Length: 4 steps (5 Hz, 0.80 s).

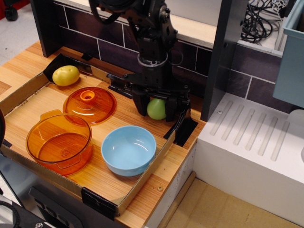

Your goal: Put pear in bowl

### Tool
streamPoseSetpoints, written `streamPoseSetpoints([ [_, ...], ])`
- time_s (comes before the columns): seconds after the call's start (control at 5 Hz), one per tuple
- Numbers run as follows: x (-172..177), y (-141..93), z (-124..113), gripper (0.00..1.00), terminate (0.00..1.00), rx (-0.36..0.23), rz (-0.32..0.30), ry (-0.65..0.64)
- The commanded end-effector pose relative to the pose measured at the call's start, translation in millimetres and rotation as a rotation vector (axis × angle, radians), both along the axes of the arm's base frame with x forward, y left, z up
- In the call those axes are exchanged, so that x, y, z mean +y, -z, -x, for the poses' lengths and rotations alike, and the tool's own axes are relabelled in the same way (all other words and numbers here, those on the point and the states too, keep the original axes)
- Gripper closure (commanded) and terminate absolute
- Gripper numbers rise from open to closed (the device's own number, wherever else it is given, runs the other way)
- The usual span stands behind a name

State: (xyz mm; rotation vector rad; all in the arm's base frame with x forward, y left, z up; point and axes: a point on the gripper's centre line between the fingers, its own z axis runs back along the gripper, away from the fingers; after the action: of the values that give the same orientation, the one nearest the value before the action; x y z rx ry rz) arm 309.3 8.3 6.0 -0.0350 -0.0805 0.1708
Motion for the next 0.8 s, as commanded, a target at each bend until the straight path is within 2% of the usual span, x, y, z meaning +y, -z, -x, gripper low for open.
streamPoseSetpoints([
  [0.0,5.1,-27.5,-7.9,1.0,0.0,-0.038,0.04,-0.082],
  [0.2,4.2,-56.1,1.8,1.0,0.0,-0.041,0.074,-0.081],
  [0.6,-0.5,-89.2,48.4,1.0,0.0,-0.017,0.145,0.003],
])
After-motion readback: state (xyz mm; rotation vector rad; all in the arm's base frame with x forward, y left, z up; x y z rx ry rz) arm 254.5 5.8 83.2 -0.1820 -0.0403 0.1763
